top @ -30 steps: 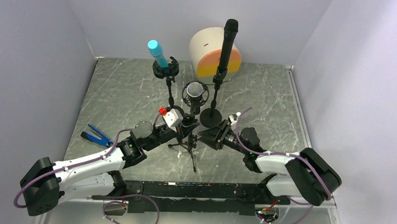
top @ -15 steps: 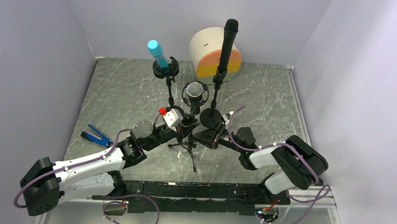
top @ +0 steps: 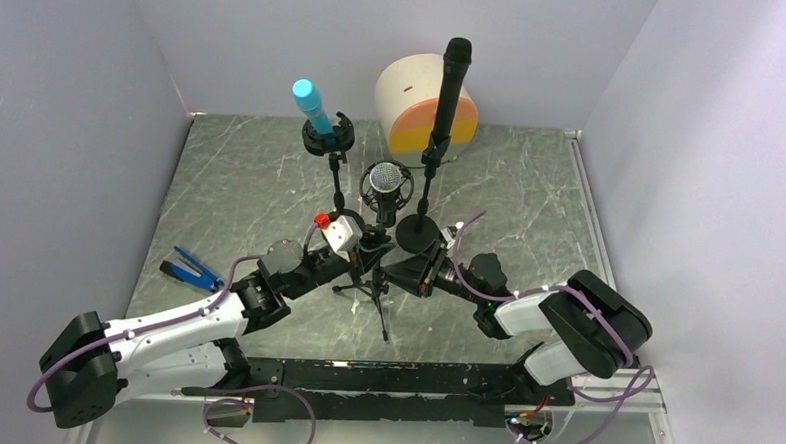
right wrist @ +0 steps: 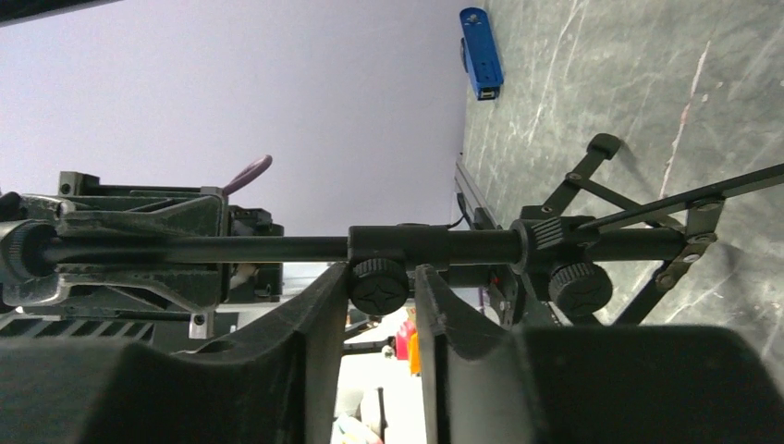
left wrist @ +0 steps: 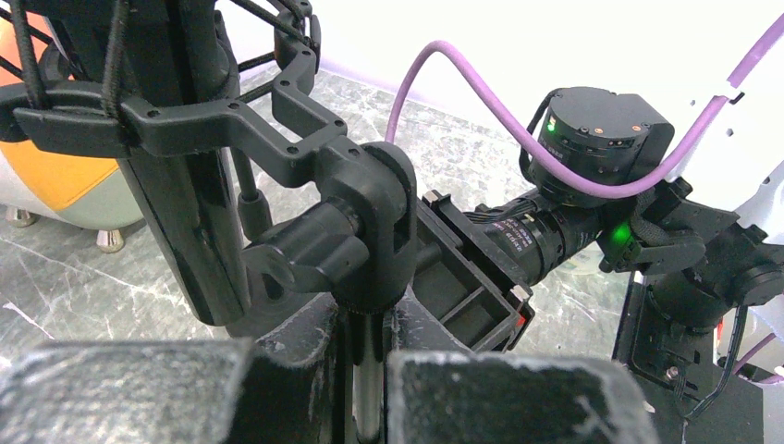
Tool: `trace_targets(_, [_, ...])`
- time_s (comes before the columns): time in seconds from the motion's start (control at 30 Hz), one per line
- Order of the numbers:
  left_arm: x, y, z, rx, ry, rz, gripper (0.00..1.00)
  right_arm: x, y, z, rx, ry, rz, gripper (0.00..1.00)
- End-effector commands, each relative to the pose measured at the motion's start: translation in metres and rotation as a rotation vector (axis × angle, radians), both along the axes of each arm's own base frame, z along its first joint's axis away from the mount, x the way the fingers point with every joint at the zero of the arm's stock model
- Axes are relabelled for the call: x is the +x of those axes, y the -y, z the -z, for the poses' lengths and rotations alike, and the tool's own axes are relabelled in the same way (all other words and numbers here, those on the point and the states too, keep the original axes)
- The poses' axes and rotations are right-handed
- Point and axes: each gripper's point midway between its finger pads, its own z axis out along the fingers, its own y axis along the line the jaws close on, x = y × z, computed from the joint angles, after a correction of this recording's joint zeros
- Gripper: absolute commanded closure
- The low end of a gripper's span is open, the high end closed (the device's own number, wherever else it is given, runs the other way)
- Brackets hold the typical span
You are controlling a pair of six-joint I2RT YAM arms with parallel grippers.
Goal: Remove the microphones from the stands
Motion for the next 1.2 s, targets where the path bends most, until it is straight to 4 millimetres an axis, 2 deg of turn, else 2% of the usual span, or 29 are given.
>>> trace_targets(0.0, [-0.001,0.000,-0.021,-0.040,0.027,0.000,0.97,0.000,0.002,-0.013,0.019,0.067,0.018,0.68])
trace_targets(0.13, [-0.001,0.001,-0.022,-0.037,0.027,0.004,0.97,0.000,0.003,-0.014,0.013,0.071,0.024,0.67])
trace_targets(0.23, [-0.001,0.001,-0.021,-0.038,0.027,0.005,0.97,-0.001,0.004,-0.012,0.001,0.073,0.026,0.58])
trace_targets(0.3, [-0.001,0.002,-0.021,-0.037,0.026,0.005,0.97,-0.001,0.004,-0.013,-0.002,0.078,0.025,0.58])
trace_targets(0.63, [-0.001,0.002,-0.023,-0.040,0.028,0.007,0.97,-0.002,0.000,-0.022,0.001,0.135,-0.005,0.85])
trace_targets(0.77, [-0.001,0.002,-0.024,-0.045,0.027,0.009,0.97,-0.003,-0.002,-0.033,-0.052,0.333,-0.028,0.87])
trace_targets(0.93, [-0.001,0.006,-0.022,-0.048,0.018,0.016,0.97,-0.008,-0.013,-0.038,-0.240,0.738,-0.068,0.92])
trace_targets(1.03, [-0.002,0.009,-0.022,-0.042,0.013,0.033,0.97,-0.003,-0.010,-0.038,-0.329,0.912,-0.050,0.93])
trace_targets(1.17, [-0.003,0.010,-0.022,-0.055,0.008,0.038,0.98,-0.001,-0.003,-0.034,-0.361,1.083,-0.014,0.93])
